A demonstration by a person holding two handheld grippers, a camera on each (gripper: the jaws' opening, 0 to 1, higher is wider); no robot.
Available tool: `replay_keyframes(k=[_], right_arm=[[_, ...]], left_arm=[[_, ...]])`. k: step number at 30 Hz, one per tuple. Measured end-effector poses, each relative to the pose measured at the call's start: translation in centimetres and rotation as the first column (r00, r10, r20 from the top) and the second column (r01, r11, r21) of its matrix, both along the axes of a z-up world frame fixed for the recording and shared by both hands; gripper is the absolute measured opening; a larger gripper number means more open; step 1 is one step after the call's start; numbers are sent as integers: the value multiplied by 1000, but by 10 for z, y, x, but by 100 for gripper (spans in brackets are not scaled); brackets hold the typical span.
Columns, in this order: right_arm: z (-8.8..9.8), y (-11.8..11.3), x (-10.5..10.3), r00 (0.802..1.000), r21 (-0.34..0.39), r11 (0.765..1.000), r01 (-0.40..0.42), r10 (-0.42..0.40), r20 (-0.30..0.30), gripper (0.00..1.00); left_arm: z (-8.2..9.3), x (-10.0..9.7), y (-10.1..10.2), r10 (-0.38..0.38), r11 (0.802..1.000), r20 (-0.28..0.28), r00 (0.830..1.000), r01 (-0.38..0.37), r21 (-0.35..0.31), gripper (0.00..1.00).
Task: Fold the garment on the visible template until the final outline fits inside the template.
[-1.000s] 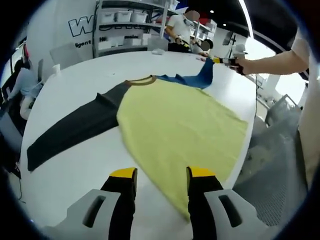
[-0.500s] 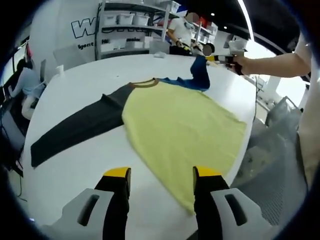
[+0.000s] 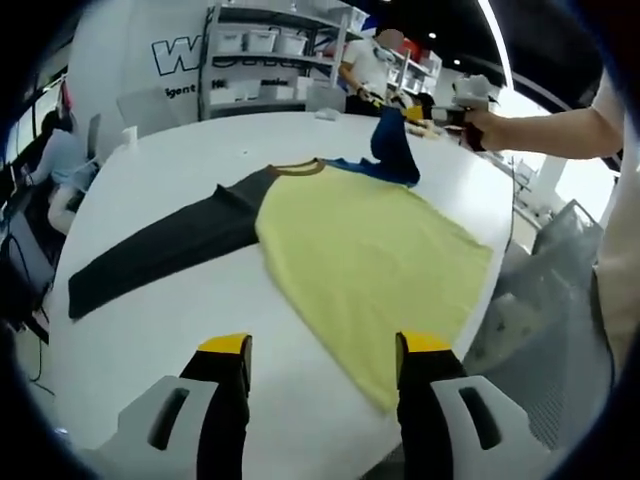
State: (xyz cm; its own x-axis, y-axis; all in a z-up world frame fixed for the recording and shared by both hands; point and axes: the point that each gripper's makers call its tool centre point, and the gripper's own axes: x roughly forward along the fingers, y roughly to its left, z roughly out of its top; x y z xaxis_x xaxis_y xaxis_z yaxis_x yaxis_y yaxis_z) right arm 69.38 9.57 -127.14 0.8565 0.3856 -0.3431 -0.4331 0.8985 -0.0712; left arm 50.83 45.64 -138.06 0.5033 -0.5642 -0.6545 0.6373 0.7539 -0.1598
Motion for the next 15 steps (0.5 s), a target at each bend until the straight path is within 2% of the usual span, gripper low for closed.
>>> replay_keyframes(k=[6,15], right_arm=[[3,40,-1,998,27,998,-55,54,11,0],[-2,90,-4,992,49,991,-124,123,11,0]], left_arm=[[0,-2,7,9,1000,1,1000,-9,-2,60],[1,-5,17,23,1000,3,1000,-23,1,60]])
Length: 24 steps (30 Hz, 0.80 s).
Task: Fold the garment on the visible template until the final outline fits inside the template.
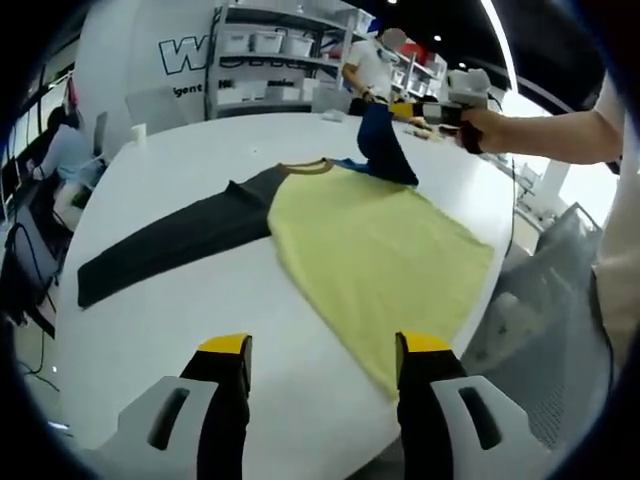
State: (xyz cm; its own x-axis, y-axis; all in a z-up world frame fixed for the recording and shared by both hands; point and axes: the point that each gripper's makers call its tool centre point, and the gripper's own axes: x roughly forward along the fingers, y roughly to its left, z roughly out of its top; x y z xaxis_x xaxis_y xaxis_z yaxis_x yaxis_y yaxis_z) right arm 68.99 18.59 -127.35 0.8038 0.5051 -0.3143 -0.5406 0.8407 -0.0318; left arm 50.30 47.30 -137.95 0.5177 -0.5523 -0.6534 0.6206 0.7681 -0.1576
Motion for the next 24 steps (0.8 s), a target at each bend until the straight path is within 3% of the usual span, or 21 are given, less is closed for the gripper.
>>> replay_keyframes(k=[24], right_arm=[[-54,103,-22,986,-30,988,-153,151,-64,0]], left_arm=[[0,-7,16,28,1000,-5,1000,-28,6,60]])
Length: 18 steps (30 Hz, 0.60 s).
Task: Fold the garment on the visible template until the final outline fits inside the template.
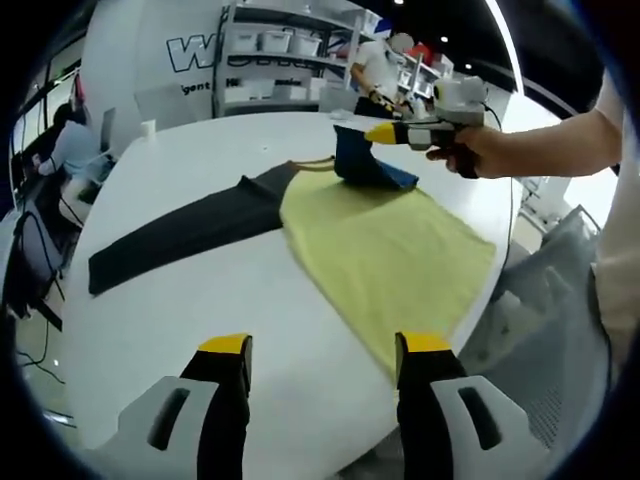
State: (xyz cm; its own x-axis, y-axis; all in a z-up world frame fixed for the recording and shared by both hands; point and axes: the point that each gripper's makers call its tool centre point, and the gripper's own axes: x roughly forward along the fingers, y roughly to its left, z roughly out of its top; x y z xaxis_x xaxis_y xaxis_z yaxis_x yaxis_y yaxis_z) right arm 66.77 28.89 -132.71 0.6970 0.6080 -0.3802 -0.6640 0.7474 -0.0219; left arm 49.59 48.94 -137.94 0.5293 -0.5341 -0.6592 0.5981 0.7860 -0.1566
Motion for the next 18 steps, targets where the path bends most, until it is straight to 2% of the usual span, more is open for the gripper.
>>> replay_keyframes(k=[7,9,14,18], right_arm=[[-1,16,13,1000,21,1000,12,-12,-1,0],[3,21,18,1000,47,999,23,-23,6,0],[3,37,19,1000,49,999,-1,0,13,0],[-6,43,17,1000,34,999,-13,13,2,0]], left_arm=[[0,-2,4,7,1000,-2,1000,-7,1,59],[0,-3,5,8,1000,-3,1000,-8,3,59],[1,-3,10,20,1000,-1,1000,-20,5,59],[0,-4,12,25,1000,-3,1000,-25,5,59]])
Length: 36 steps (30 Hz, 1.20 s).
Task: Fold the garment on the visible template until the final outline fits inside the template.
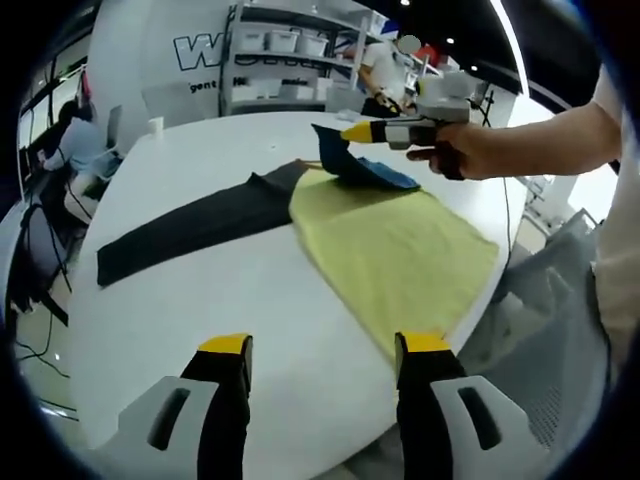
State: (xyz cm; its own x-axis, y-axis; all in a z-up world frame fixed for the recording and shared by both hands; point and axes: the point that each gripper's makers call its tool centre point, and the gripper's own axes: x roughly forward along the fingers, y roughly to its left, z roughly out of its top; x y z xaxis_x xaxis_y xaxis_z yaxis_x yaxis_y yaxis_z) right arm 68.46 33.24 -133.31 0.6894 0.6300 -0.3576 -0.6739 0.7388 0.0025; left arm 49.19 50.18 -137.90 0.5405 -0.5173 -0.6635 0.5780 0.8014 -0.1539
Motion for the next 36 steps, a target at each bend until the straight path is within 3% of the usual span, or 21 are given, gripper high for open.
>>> replay_keyframes(k=[9,19,23,26,29,36], right_arm=[[-27,11,-4,998,-78,995,-53,52,-22,0],[-59,27,-23,987,-175,972,-157,149,-58,0],[-69,37,-29,980,-181,965,-192,179,-85,0],[-75,50,-37,967,-145,960,-239,222,-123,0],[-81,56,-46,959,-144,954,-262,240,-152,5],[-78,46,-55,959,-144,955,-259,236,-158,3]], left_arm=[[0,-2,4,10,1000,-3,1000,-10,2,59],[0,-4,7,23,1000,-5,1000,-23,3,59],[0,-4,9,31,1000,-6,999,-31,2,59],[0,-4,10,36,999,-7,999,-36,1,59],[-1,-4,10,38,999,-8,999,-38,-1,59],[-3,3,9,32,999,-5,999,-32,-6,59]])
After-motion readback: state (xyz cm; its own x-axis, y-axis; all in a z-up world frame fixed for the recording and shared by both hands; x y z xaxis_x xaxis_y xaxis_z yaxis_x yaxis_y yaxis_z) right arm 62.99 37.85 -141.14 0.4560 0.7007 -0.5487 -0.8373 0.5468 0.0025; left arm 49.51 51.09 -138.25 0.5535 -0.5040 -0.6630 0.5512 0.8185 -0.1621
